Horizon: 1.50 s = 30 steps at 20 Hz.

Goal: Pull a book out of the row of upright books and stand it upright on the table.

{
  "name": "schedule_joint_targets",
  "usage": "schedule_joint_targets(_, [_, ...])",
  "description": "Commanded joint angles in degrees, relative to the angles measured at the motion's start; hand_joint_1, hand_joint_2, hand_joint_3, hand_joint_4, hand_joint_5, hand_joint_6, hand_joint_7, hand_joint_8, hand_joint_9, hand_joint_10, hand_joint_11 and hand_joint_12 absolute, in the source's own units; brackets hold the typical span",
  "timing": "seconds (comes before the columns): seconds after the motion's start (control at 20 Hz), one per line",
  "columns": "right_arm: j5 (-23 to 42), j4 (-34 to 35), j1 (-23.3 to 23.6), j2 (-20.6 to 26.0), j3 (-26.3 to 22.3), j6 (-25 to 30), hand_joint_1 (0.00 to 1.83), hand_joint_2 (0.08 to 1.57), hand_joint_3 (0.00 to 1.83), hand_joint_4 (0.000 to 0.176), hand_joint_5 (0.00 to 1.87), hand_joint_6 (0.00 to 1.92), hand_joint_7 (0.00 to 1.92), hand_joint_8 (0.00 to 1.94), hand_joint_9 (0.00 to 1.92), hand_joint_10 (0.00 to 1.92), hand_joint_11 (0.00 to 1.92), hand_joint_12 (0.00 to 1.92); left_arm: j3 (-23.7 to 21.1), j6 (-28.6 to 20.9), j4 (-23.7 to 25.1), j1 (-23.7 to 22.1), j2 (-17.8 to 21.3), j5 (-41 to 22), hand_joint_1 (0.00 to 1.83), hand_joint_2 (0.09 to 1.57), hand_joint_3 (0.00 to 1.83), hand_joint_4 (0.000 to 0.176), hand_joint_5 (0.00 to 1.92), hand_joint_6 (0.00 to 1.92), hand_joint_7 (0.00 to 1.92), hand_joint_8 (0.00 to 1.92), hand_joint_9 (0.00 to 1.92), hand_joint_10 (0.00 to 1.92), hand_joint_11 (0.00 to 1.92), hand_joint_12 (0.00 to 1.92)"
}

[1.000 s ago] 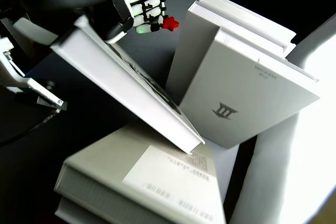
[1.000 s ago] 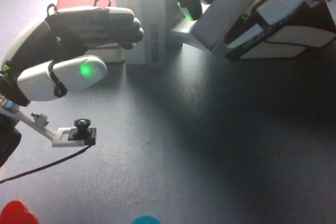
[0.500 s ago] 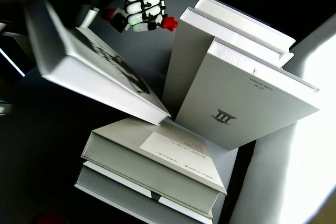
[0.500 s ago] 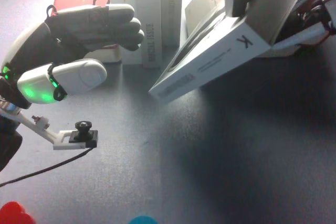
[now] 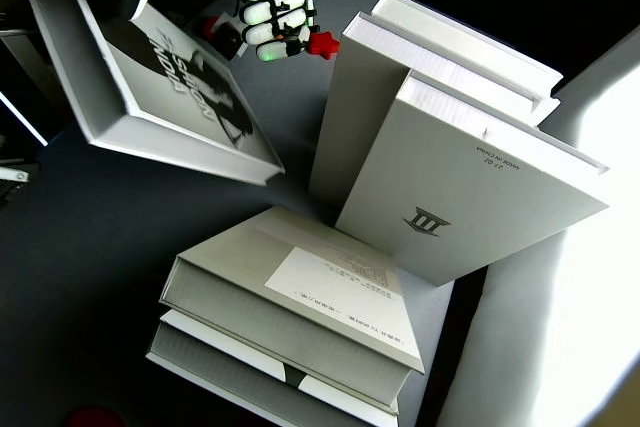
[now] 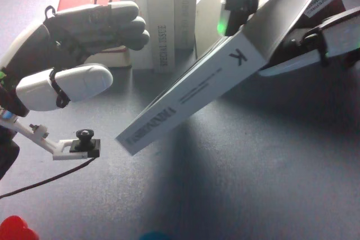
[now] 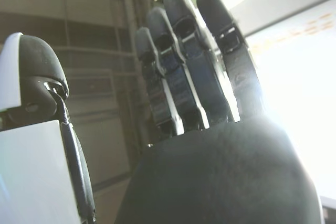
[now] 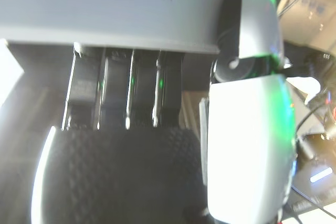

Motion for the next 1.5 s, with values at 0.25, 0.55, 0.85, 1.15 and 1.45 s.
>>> schedule_joint_targets(0.25, [8.0,12.2,-4.5,-4.2,3.4,0.0,1.38,1.11,0.0,0.0,1.0,0.84,0.91,1.03,0.93,1.29,0.65,1.7,0.1,-0.7,-1.5,-0.3,0.0,-6.1,0.98,0.88,0.0,0.0,0.77,0.0,0.84,0.0,0.81,0.12,0.45,1.01])
schedule_joint_targets(0.55, [6.9,12.9,-5.3,-4.2,3.8,0.1,1.38,1.11,0.0,0.0,1.01,0.83,0.91,1.03,0.93,1.29,0.65,1.7,0.2,-0.7,-1.6,-0.3,0.0,-6.2,0.98,0.89,0.0,0.0,0.76,0.0,0.83,0.0,0.8,0.12,0.45,1.05])
schedule_joint_targets(0.85, [4.9,14.1,-8.8,-4.6,4.3,0.0,0.84,0.71,0.0,0.171,0.0,0.0,0.0,0.0,0.0,0.0,0.0,0.0,0.2,-0.7,-1.8,-0.4,0.5,-6.2,0.93,0.89,0.0,0.0,0.73,0.0,0.79,0.0,0.78,0.1,0.47,1.1])
schedule_joint_targets(1.15, [5.0,16.5,-13.3,-6.0,4.9,1.2,0.69,0.67,0.0,0.082,0.0,0.0,0.0,0.0,0.0,0.0,0.0,0.0,-0.1,-0.7,-2.1,-0.2,0.7,-6.5,0.95,0.86,0.0,0.0,0.73,0.0,0.78,0.0,0.76,0.14,0.43,1.27])
schedule_joint_targets(1.45, [5.8,17.2,-14.9,-0.9,1.7,0.6,0.79,0.68,0.0,0.175,0.0,0.0,0.0,0.0,0.0,0.0,0.0,0.0,-0.3,-0.7,-3.4,0.9,0.7,-7.0,0.95,0.83,0.0,0.0,0.74,0.0,0.78,0.0,0.73,0.26,0.38,1.24])
